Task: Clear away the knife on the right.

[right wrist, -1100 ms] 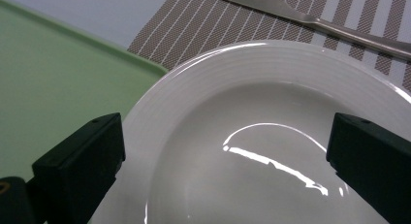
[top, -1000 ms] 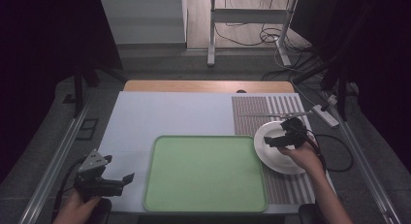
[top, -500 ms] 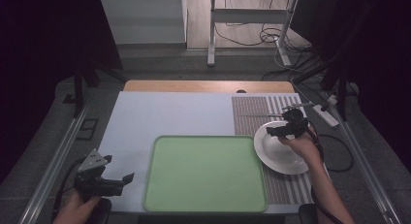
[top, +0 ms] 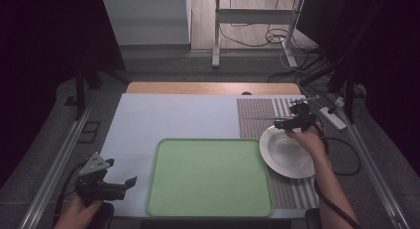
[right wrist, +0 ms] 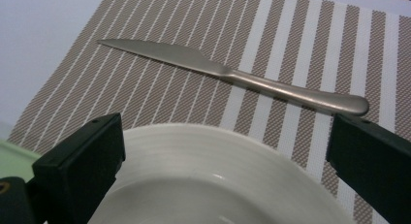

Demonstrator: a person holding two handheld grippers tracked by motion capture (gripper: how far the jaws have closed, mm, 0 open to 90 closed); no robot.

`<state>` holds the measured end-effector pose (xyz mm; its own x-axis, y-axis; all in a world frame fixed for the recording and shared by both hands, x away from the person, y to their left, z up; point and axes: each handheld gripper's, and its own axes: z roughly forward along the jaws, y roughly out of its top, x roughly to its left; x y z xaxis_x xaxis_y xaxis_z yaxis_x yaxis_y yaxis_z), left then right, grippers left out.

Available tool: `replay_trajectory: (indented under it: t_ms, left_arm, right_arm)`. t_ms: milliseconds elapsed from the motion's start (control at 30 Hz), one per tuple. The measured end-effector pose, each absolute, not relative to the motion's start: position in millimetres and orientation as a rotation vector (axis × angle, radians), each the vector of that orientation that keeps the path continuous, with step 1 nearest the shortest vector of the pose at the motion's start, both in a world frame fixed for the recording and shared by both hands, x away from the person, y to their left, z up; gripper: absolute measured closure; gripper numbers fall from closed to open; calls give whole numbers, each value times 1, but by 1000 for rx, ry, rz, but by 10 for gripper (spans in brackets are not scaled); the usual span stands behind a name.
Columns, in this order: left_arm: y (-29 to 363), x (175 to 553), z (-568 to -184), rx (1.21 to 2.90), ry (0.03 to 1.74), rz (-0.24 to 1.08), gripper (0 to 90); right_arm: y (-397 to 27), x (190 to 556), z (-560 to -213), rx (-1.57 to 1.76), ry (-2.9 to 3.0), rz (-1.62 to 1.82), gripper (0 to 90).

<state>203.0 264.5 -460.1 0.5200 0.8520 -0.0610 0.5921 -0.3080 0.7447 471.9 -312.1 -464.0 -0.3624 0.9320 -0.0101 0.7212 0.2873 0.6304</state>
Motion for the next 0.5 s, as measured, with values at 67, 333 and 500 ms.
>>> replay_trajectory:
  t_ms: [67, 333, 500]
  left_arm:
    - [265, 203, -460, 2024, 1175, 449, 14]
    - [265, 203, -460, 2021, 1177, 447, 14]
    - [265, 203, -460, 2020, 1177, 445, 14]
  right_arm:
    - [-313, 477, -465, 1493, 2178, 753, 14]
    - [-315, 498, -472, 1514, 2156, 713, 15]
    - [-319, 510, -476, 1529, 2148, 684, 38]
